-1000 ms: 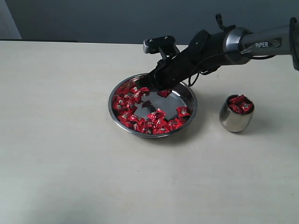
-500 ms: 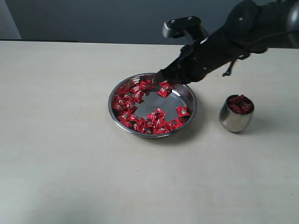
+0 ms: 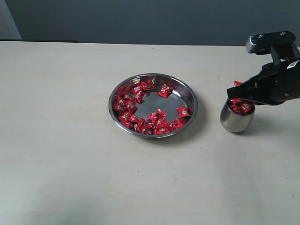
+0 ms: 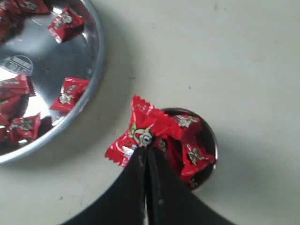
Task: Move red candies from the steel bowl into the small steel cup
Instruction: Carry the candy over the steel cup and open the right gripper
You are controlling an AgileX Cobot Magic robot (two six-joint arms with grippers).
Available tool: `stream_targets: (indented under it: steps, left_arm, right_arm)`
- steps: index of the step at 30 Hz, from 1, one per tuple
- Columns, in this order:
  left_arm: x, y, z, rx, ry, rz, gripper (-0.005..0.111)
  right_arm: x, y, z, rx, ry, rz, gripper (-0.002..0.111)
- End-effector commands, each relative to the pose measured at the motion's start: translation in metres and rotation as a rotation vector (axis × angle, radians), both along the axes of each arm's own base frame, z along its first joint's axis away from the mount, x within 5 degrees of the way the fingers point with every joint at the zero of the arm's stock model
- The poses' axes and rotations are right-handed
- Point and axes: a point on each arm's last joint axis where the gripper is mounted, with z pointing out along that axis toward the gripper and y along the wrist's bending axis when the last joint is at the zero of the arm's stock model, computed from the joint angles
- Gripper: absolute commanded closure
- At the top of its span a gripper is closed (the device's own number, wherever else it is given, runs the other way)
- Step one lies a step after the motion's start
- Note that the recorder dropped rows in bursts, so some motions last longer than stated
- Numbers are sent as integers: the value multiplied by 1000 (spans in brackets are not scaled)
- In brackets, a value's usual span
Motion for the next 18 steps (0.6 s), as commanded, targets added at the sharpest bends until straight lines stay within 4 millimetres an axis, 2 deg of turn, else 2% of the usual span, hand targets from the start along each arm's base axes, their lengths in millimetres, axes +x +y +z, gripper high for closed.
stream_targets:
  steps: [1,18]
  left_arm:
    - [0,0,1,-4,-12,0,106]
    - [0,0,1,-4,-12,0,106]
  right_arm:
    - [-1,-5,-3,-22,9,-2,109]
    - [4,-10,-24,-80,75,-42,109]
